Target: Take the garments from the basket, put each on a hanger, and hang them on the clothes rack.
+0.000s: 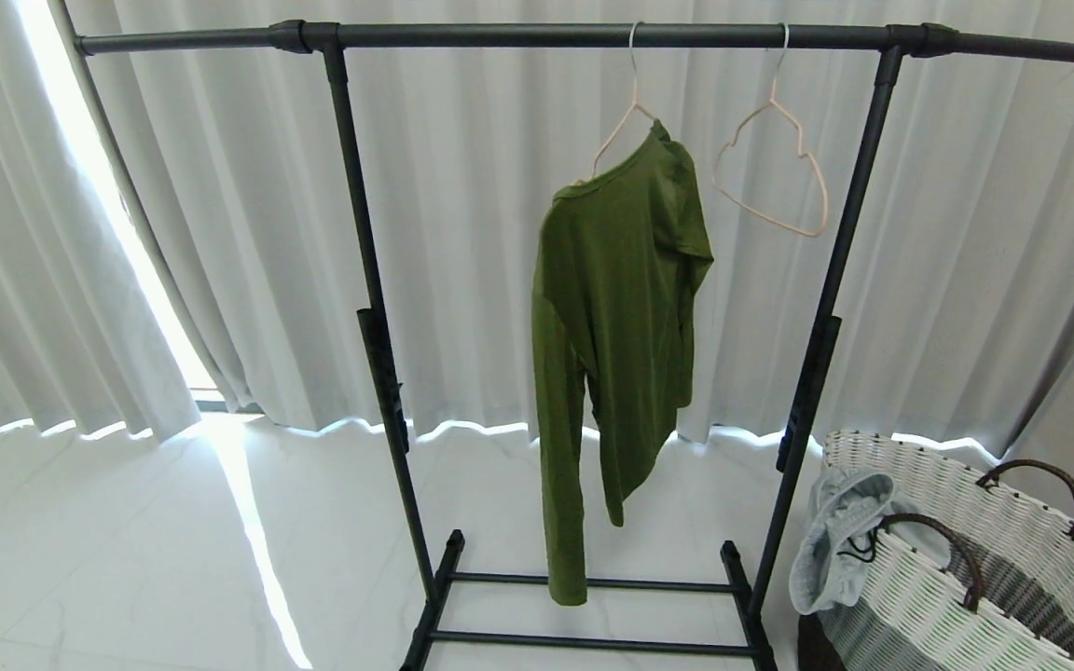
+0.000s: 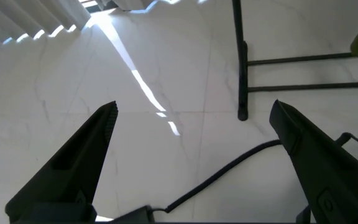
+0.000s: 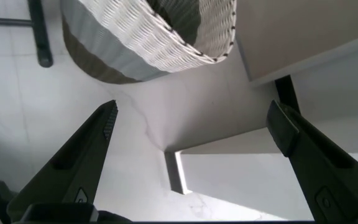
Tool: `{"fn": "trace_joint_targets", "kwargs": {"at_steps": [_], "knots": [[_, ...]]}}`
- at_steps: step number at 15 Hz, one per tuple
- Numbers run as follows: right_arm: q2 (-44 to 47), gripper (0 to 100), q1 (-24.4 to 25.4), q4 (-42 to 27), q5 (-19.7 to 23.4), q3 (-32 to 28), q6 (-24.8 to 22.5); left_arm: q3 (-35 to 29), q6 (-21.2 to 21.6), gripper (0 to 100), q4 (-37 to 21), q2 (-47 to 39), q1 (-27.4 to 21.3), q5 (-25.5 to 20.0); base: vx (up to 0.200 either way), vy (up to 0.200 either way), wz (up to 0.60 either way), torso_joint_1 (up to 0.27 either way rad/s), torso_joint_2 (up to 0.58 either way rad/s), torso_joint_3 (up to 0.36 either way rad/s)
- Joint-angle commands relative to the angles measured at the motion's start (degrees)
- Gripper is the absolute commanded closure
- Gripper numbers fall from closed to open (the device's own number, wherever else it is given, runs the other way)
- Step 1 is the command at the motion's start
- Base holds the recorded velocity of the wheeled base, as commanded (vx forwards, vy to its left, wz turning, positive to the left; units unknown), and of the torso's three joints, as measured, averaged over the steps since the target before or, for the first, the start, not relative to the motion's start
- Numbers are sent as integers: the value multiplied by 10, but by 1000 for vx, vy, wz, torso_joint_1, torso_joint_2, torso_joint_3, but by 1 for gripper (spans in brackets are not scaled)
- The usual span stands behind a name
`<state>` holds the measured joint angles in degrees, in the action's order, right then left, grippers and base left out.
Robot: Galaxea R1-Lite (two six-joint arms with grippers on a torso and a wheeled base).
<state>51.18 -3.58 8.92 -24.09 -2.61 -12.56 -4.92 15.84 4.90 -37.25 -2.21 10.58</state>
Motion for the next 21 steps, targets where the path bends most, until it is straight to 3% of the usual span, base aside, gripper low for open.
{"fn": "trace_joint_targets", "kwargs": {"at_steps": [1, 8, 21], "knots": [[0, 0, 0, 0, 0, 1, 0, 2, 1, 0, 0, 12, -1, 0, 0, -200, 0, 2, -2, 7], [0, 0, 0, 1, 0, 1, -1, -3, 2, 0, 0, 13, -1, -2, 0, -29, 0, 0, 0, 0], [2, 0, 1, 1, 2, 1, -5, -29, 34, 0, 1, 1, -2, -28, 200, 0, 0, 2, 2, 4]]}}
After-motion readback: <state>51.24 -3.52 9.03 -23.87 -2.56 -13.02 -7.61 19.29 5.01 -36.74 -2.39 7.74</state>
